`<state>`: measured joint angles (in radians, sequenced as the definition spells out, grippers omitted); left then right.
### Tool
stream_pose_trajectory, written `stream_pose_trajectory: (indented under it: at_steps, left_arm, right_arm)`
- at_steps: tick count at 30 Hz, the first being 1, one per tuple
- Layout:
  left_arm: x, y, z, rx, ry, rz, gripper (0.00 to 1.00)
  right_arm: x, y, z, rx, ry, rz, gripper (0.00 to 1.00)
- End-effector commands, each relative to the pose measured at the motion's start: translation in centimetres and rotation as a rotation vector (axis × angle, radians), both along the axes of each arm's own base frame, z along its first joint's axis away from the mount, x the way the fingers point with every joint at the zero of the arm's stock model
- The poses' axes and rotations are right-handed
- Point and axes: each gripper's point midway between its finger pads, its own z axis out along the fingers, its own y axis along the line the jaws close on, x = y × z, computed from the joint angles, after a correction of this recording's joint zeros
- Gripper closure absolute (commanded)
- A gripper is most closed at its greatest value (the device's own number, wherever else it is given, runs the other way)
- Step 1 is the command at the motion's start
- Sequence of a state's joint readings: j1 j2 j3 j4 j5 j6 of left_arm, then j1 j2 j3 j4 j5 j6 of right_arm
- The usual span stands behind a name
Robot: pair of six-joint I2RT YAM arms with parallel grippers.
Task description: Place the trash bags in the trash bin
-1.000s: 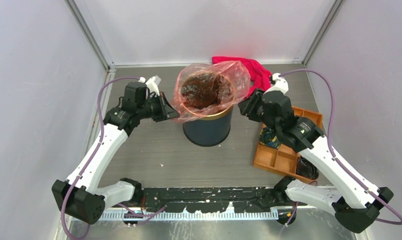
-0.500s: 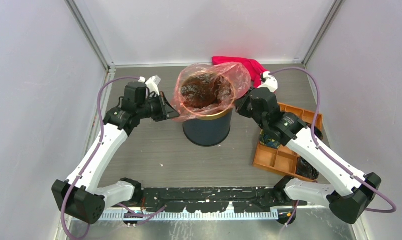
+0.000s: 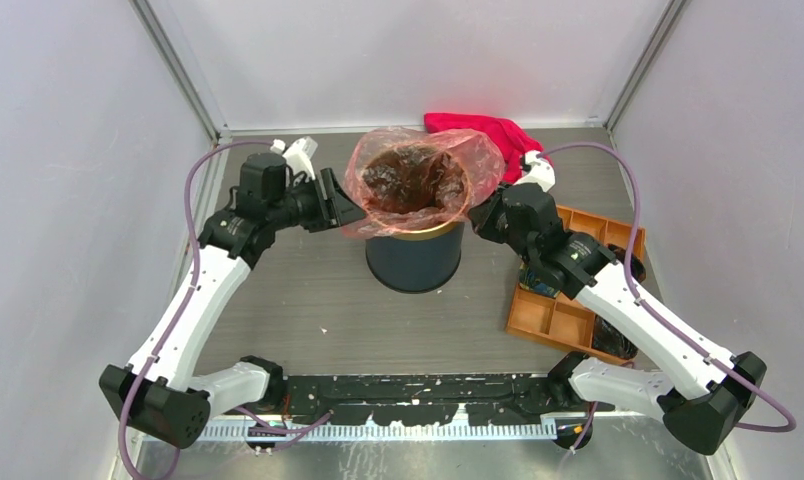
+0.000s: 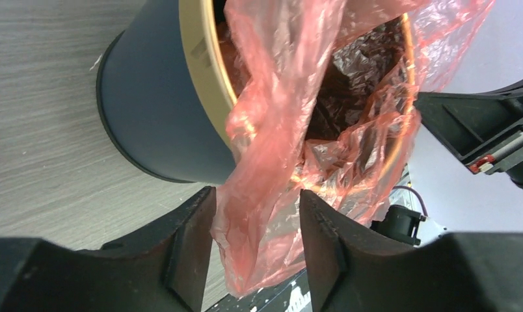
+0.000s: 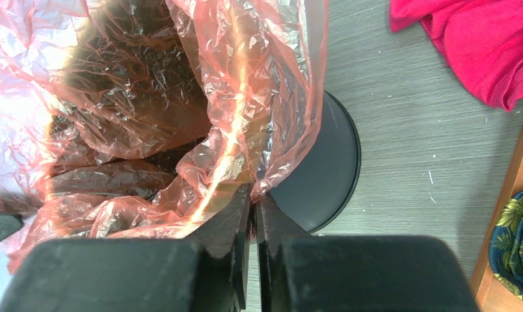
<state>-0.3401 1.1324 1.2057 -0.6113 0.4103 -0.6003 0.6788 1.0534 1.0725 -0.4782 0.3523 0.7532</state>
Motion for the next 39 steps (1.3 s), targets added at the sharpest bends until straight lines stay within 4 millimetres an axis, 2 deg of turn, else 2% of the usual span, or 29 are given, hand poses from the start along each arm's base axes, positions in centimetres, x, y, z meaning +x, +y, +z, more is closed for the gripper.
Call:
stream_pose_trajectory:
  at_steps: [1,3,4,9,11,14,15,18,20,25,30,35,39]
  left_arm:
    - [0.8,0.1,3.5,-0.009,-0.111,0.002,0.47]
    - [1.2,0.3,3.7,0.003,-0.122,0.017,0.45]
    - [1.4,0.4,3.9,0.013,-0.129,0.028,0.44]
    - [2.8,1.5,4.1,0.070,-0.150,0.086,0.39]
    - [3.3,1.4,4.2,0.070,-0.153,0.091,0.40]
    - [4.0,1.4,3.8,0.073,-0.147,0.106,0.52]
    - [4.2,1.4,3.7,0.072,-0.147,0.113,0.59]
    - [4.7,1.5,3.3,0.071,-0.147,0.132,0.88]
    - [4.8,1.5,2.6,0.074,-0.133,0.136,0.99]
    - [4.7,2.1,0.6,0.072,-0.109,0.169,0.99]
    - [5.2,2.6,-1.4,0.075,-0.084,0.207,1.00]
    - [6.1,2.9,-1.9,0.061,-0.072,0.235,1.00]
    - [6.8,2.8,-1.5,0.058,-0.082,0.243,0.99]
  right_arm:
    - [-0.1,0.4,2.6,0.039,-0.068,0.028,0.86]
    - [-0.2,0.4,2.8,0.039,-0.070,0.030,0.78]
    - [-0.2,0.3,2.9,0.039,-0.070,0.031,0.78]
    - [-0.5,-0.3,3.1,0.031,-0.076,0.018,0.78]
    - [-0.5,-0.3,3.0,0.026,-0.075,0.017,0.83]
    - [-0.5,-0.2,2.8,0.018,-0.067,0.023,0.95]
    - [-0.5,-0.2,2.7,0.016,-0.063,0.028,0.98]
    - [-0.7,-0.2,2.2,0.002,-0.053,0.038,0.99]
    - [-1.0,-0.3,1.6,-0.013,-0.042,0.047,0.99]
    - [-1.9,0.1,0.0,-0.035,-0.038,0.117,0.99]
    - [-1.8,-0.2,-2.2,-0.101,-0.006,0.124,0.99]
    - [-1.1,-1.0,-2.7,-0.147,0.005,0.078,1.00]
    - [-0.5,-2.3,-2.8,-0.213,0.013,0.019,0.99]
